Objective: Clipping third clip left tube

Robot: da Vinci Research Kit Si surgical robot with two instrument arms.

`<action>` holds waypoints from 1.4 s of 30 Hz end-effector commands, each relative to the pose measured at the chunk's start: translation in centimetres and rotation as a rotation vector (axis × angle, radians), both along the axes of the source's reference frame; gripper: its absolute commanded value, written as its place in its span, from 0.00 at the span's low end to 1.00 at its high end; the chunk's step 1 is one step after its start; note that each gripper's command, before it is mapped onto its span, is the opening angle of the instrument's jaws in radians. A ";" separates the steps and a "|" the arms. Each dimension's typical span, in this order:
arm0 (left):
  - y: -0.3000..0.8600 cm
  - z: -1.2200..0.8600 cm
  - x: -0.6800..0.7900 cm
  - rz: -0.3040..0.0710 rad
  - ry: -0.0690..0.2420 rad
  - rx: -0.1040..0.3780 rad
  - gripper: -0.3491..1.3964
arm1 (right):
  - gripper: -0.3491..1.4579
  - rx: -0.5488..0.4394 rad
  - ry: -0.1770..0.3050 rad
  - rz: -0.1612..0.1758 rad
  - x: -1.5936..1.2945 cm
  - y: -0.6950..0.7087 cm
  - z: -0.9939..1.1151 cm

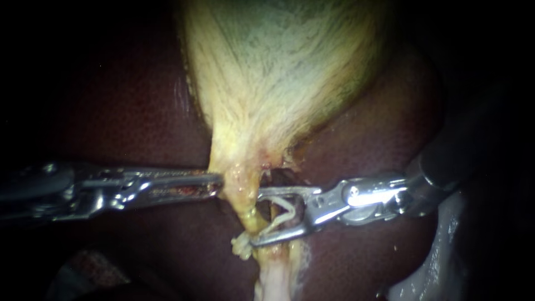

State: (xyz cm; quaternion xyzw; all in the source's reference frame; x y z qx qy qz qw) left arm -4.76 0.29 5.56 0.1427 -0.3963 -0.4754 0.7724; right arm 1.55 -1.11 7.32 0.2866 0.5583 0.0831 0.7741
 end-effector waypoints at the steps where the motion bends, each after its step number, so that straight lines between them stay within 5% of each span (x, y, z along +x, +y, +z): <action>1: 0.00 0.01 -0.01 -0.001 0.001 0.000 0.00 | 0.51 0.003 0.006 -0.013 0.03 -0.03 -0.01; 9: 0.01 0.02 -0.05 -0.004 0.004 -0.001 0.00 | 0.49 0.025 0.048 -0.091 0.15 -0.06 -0.07; 24: 0.00 0.04 -0.09 -0.004 0.003 -0.001 0.00 | 0.47 0.049 0.084 -0.025 0.12 0.35 -0.44; 34: 0.00 0.05 -0.10 -0.003 0.002 0.000 0.00 | 0.42 0.051 0.083 -0.023 0.13 0.36 -0.48; 42: 0.00 0.05 -0.11 -0.003 0.002 -0.001 0.00 | 0.10 0.060 0.068 -0.008 0.10 0.36 -0.45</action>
